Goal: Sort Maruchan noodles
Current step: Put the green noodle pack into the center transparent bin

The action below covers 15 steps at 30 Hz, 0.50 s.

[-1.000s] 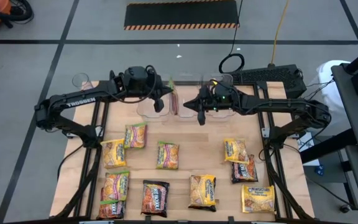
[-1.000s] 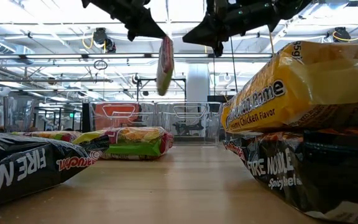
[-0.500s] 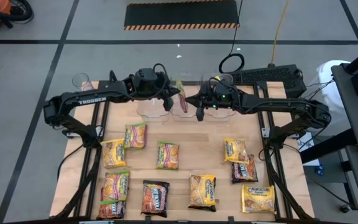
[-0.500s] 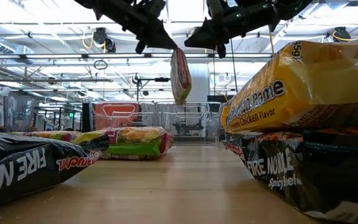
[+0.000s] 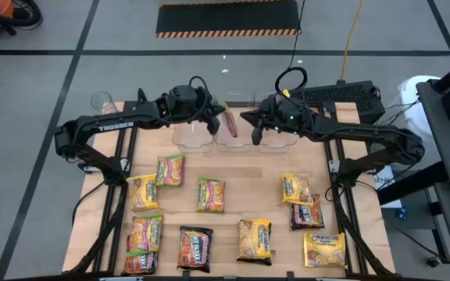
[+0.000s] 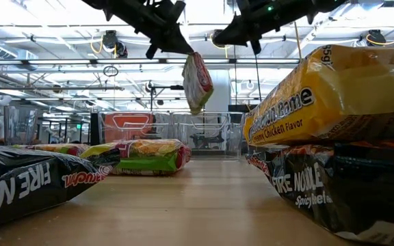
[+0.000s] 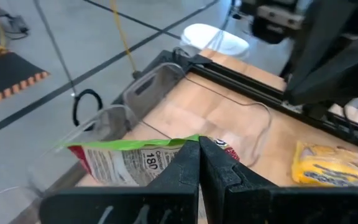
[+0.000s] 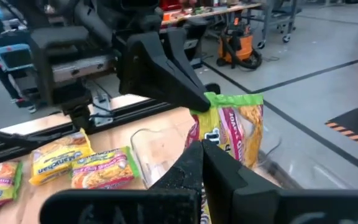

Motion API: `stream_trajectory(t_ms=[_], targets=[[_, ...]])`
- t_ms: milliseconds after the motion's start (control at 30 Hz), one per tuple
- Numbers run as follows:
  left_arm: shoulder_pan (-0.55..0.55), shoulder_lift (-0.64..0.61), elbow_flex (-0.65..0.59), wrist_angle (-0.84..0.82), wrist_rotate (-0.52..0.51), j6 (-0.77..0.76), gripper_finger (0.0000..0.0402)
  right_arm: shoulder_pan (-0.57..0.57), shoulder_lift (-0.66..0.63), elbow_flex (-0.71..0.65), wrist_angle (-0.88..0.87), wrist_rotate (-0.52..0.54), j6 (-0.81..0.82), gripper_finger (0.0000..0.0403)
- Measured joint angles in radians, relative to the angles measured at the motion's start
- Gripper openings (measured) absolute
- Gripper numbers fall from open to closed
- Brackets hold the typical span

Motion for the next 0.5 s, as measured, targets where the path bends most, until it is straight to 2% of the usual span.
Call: stream_trajectory(t_ms=[300,500], targets=[[0.014,0.000,0.000,0.054,-0.127,-0.053,0.0000,0.001,-0.033,0.000,-0.010,0.044,-0.001,0.0000],[0.030,0.000,0.000,0.098,-0.177,-0.101,0.0000,0.001,-0.032,0.000,-0.013,0.069,0.008,0.0000]])
